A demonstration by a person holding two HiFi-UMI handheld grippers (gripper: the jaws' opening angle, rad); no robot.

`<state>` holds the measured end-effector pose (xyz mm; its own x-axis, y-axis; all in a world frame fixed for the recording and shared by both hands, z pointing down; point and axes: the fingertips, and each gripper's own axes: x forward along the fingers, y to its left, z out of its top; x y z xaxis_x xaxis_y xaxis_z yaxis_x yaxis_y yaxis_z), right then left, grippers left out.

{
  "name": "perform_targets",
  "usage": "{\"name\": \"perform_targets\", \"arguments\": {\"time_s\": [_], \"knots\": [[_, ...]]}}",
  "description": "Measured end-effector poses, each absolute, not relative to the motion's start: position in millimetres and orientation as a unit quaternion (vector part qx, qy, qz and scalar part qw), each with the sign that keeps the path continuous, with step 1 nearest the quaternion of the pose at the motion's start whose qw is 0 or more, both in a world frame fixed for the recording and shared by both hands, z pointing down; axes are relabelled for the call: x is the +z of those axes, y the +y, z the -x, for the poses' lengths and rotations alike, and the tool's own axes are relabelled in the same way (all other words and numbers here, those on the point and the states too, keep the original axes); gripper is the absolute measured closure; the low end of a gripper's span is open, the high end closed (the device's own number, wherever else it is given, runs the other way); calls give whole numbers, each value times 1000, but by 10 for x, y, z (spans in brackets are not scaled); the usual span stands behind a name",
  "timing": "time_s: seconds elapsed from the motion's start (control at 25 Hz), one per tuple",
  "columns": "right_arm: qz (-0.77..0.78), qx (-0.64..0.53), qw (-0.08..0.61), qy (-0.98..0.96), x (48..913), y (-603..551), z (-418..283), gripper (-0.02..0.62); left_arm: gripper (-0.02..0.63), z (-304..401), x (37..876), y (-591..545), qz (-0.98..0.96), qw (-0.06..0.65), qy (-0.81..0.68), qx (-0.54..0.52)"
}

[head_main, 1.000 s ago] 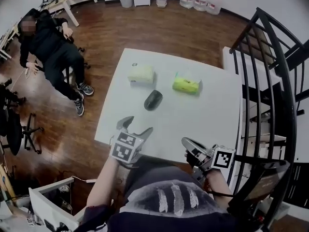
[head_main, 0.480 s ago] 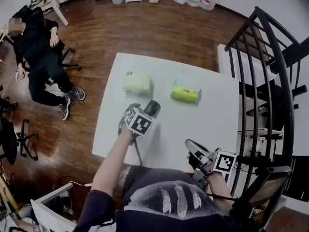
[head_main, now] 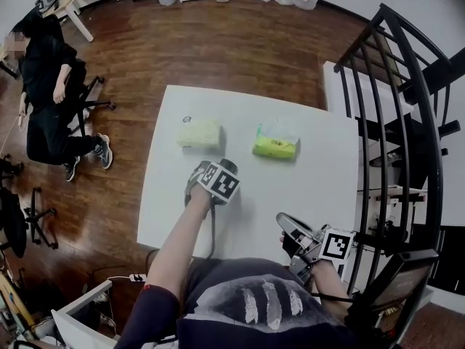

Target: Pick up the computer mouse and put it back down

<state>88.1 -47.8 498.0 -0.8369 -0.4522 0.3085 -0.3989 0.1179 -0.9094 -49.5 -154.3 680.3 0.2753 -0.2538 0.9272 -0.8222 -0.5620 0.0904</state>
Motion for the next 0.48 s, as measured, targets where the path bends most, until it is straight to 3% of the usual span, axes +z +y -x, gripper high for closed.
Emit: {"name": "perform_targets", "arguments": {"time_s": [0.48], "knots": [[281,-614,30,737,5131,-616,-896,592,236,415,6915,-1546,-738,299,-333,506]]}}
